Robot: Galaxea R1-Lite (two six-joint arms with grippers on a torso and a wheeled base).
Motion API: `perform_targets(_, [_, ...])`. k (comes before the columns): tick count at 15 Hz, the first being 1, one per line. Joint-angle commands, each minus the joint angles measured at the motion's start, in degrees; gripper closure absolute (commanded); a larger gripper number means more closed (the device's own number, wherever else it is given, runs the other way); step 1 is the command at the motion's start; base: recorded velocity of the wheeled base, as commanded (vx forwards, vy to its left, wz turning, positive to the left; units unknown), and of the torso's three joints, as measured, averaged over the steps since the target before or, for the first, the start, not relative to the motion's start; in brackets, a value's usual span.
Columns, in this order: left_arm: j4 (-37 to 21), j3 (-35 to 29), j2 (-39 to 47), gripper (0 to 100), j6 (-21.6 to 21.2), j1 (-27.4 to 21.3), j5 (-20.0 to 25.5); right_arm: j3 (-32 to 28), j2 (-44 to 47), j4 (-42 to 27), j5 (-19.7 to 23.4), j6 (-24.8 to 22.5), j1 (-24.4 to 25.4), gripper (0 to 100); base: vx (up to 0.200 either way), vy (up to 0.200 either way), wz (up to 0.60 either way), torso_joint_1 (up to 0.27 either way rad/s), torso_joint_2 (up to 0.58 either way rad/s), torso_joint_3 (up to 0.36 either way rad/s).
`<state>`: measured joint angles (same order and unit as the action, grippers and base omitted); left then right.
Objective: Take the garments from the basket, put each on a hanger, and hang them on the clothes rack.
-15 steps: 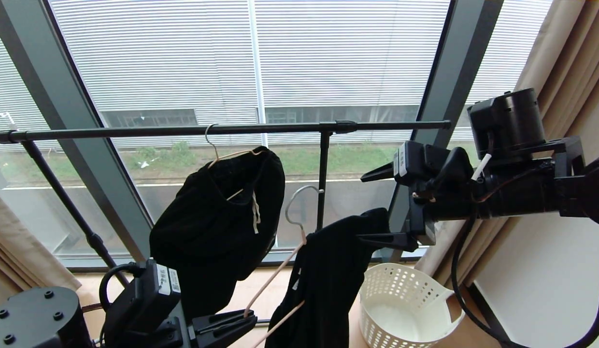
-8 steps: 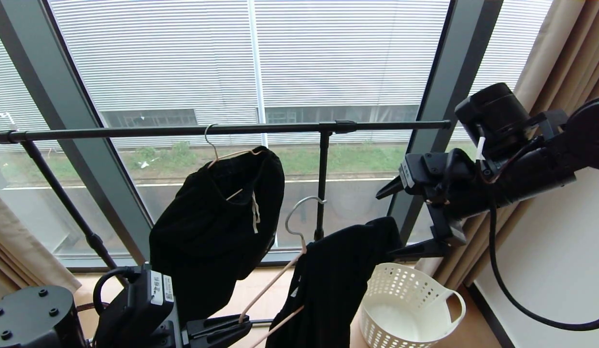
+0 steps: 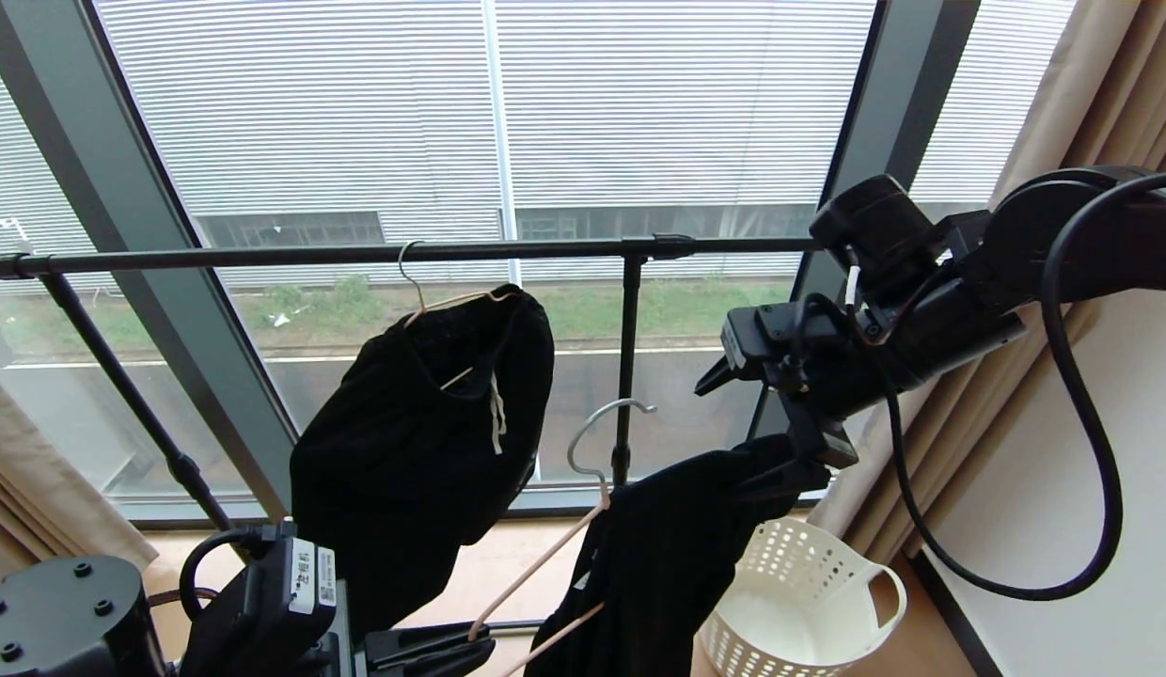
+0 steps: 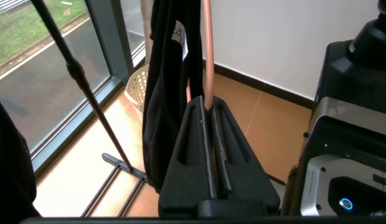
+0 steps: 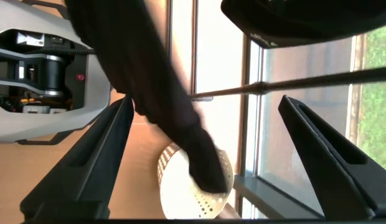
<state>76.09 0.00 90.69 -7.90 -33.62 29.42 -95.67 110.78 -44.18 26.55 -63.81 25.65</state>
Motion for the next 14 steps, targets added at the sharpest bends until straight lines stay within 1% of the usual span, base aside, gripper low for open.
perform_targets(1, [0.0,0.0,-0.1,100,-0.1,0.0,0.0,-1.1,1.9,0.0,0.1,0.0,1.2,0,0.0,0.0,0.0,0.0,0.0,0.0])
perform_targets(4, [0.0,0.0,0.0,100,-0.1,0.2,0.0,-0.7,2.5,-0.4,0.0,-0.4,2.1,0,0.0,0.0,0.0,0.0,0.0,0.0])
perform_targets(14, [0.0,0.0,0.0,100,-0.1,0.5,0.0,0.5,3.8,-0.4,0.0,-0.4,2.2,0,0.0,0.0,0.0,0.0,0.0,0.0])
